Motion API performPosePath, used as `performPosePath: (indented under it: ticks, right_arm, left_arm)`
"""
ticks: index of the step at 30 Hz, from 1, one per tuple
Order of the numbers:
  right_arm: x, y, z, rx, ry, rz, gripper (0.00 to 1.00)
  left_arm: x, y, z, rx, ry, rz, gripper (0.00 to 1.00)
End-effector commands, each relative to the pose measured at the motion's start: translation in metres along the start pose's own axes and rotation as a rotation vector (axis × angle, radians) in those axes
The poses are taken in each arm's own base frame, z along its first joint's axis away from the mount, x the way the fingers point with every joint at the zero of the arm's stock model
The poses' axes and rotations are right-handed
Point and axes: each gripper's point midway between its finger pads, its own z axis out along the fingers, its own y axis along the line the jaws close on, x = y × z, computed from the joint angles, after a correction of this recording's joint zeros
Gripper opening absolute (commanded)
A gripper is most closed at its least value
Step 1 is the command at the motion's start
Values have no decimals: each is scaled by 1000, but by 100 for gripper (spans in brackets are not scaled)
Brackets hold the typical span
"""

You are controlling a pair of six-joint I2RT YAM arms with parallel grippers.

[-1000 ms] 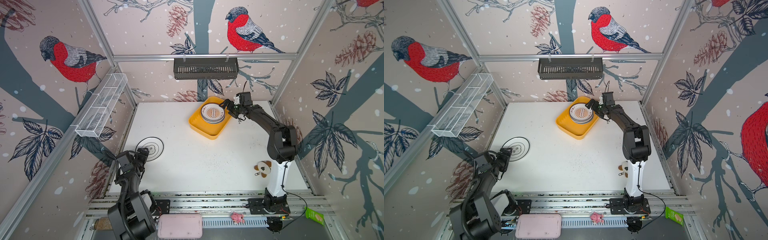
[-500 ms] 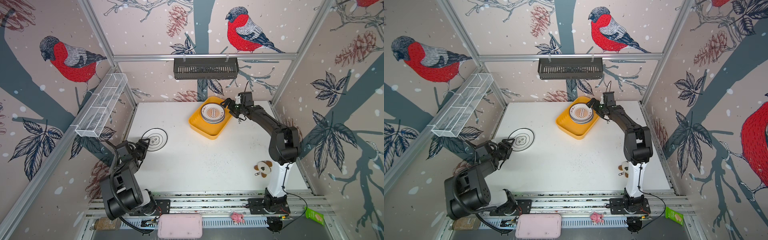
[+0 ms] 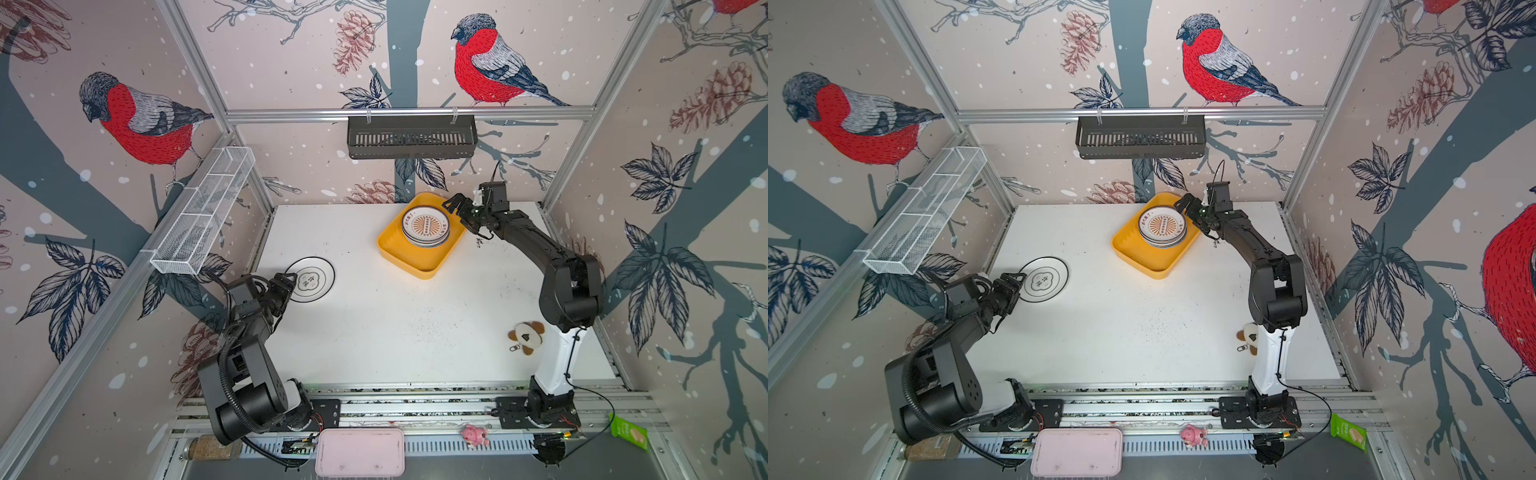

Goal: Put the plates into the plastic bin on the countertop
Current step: 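Grasp the plain green-rimmed plate's rim with the left gripper and tilt it upright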

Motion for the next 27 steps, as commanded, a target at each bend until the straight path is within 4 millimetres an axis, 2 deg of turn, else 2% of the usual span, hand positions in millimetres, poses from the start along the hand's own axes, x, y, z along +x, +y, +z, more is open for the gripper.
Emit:
performPosePath:
  ticks: [1,9,14,20,27]
  right_arm:
    - [-4,5,0,-13,-22,4,99]
    - [-8,10,-1,-39,-30,-14,100]
    - [-9,5,3,-39,-25,-3,100]
    - [-15,3,3,-37,-31,-2,99]
    - [-22,-5,3,-14,-44,12,100]
  left_arm:
    - [9,17,1,-76,54,-7,77]
    - [16,31,14,-102,116,-38,77]
    - [21,43,21,-125,141,-50,76]
    - [26,49,34,-85,158,-80,56]
    - [34,65,40,-103,160,-103,25]
